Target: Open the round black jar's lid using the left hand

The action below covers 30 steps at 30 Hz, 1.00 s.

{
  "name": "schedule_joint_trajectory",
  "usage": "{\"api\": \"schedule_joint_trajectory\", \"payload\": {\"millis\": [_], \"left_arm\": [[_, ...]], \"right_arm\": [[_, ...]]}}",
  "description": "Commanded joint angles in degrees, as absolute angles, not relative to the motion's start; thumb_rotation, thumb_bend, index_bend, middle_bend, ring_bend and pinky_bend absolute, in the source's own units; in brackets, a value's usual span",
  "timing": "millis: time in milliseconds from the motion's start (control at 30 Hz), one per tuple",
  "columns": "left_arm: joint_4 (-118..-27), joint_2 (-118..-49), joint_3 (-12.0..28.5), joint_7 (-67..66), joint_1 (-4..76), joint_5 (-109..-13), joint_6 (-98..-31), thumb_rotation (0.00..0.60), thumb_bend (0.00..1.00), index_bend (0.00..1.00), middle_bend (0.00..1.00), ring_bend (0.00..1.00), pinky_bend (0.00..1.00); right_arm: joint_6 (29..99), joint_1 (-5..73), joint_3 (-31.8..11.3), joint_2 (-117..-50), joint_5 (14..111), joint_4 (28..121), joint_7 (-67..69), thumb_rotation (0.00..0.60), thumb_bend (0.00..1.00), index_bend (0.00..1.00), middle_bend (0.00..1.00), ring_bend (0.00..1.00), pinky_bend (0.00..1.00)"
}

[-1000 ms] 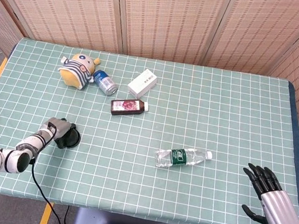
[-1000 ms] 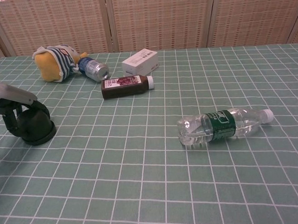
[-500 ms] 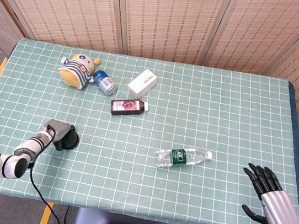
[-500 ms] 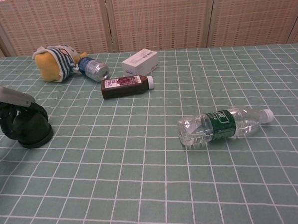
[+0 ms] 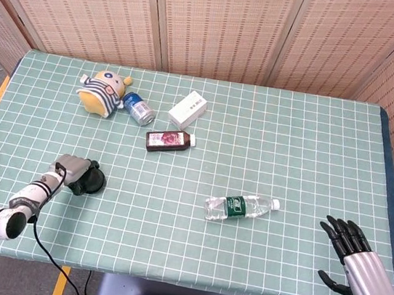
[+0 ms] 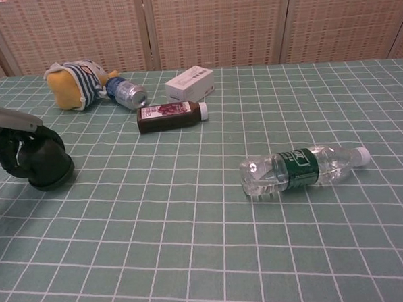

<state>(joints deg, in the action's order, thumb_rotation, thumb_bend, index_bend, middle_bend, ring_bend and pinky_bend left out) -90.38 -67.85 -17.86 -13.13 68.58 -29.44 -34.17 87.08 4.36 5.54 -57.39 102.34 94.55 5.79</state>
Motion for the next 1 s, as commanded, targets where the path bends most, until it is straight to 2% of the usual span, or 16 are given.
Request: {"api": "schedule_joint_trajectory", "payload": {"millis": [33,167,233,400,533,733,933,1000], "left_arm": [[-91.09,-66.13,-14.57,-9.19,66.04,-32.57,-33.71,0.600,0.42,0.80,0.70,0.43,0.45],[-92.54,-63.18,-6.91,2.19,59.24,-41.55,-35.34,0.600,0.42,0.80,0.70,0.43,0.45],[-93.18,-62.00,-1.63,11.88,54.53,-47.44,-36.49,0.600,0.42,0.80,0.70,0.43,0.44],[-92.68,-62.52,10.49,44.06,43.39,-62.69,-40.23,0.600,0.42,0.81,0.71,0.43,0.37],[-90.17,-63.97,15.73,71.04,37.96,-72.47,-42.96,0.600,0.42,0.81,0.71,0.44,0.33],[-86.86,-63.69,14.77,90.45,36.71,-84.53,-45.43,0.600,0.42,0.81,0.71,0.43,0.32],[-83.96,-63.51,11.71,94.62,38.08,-89.66,-46.51,0.600,0.42,0.81,0.71,0.43,0.31],[-82.78,-62.64,9.37,92.92,39.53,-92.98,-45.10,0.600,0.42,0.81,0.71,0.43,0.30]], "right_arm": [[87.05,4.38,5.53,-57.34,102.31,94.56,5.83,0.600,0.14,0.00,0.00,0.00,0.00],[87.12,4.34,5.41,-57.30,102.11,94.46,5.94,0.600,0.14,0.00,0.00,0.00,0.00],[86.90,4.40,5.44,-57.36,102.09,94.46,5.76,0.600,0.14,0.00,0.00,0.00,0.00],[86.82,4.41,5.41,-57.50,102.05,94.62,5.70,0.600,0.14,0.00,0.00,0.00,0.00],[86.65,4.42,5.44,-57.52,101.96,94.66,5.61,0.600,0.14,0.00,0.00,0.00,0.00],[86.49,4.45,5.48,-57.63,102.03,94.70,5.36,0.600,0.14,0.00,0.00,0.00,0.00],[86.48,4.49,5.51,-57.51,102.10,94.74,5.60,0.600,0.14,0.00,0.00,0.00,0.00],[86.61,4.46,5.52,-57.42,102.12,94.73,5.86,0.600,0.14,0.00,0.00,0.00,0.00]]}}
